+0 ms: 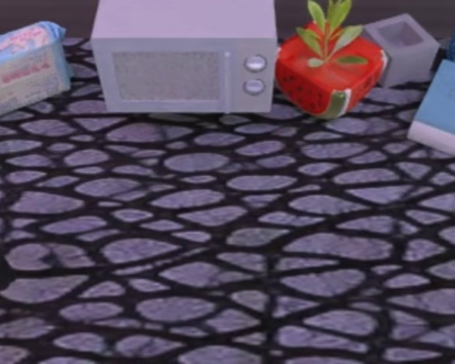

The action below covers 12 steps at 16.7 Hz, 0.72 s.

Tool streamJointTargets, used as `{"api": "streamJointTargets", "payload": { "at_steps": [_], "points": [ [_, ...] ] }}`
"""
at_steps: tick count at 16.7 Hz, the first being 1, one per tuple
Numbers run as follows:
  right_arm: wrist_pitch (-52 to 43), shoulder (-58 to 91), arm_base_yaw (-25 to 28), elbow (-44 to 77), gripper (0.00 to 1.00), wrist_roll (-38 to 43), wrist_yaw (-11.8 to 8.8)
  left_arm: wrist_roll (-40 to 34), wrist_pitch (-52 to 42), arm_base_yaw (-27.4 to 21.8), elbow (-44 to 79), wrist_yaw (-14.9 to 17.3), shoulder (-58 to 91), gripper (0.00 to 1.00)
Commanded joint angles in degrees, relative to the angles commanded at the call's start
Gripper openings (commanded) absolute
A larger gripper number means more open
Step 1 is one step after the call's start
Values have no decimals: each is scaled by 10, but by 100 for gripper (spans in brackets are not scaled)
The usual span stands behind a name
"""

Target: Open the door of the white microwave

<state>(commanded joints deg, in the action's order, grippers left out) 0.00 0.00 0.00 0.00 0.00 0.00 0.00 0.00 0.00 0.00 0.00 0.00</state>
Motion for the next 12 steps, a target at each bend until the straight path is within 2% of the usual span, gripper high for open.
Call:
{"api": "streamJointTargets", "payload": {
  "at_steps": [6,9,12],
  "points": [
    [0,0,0,0,100,0,0,-15,-39,-19,56,-9,58,100],
    [0,0,0,0,100,0,0,-40,-102,-49,159,-25,163,100],
    [0,0,0,0,100,0,0,-76,-184,-90,315,-45,319,100]
  ]
}}
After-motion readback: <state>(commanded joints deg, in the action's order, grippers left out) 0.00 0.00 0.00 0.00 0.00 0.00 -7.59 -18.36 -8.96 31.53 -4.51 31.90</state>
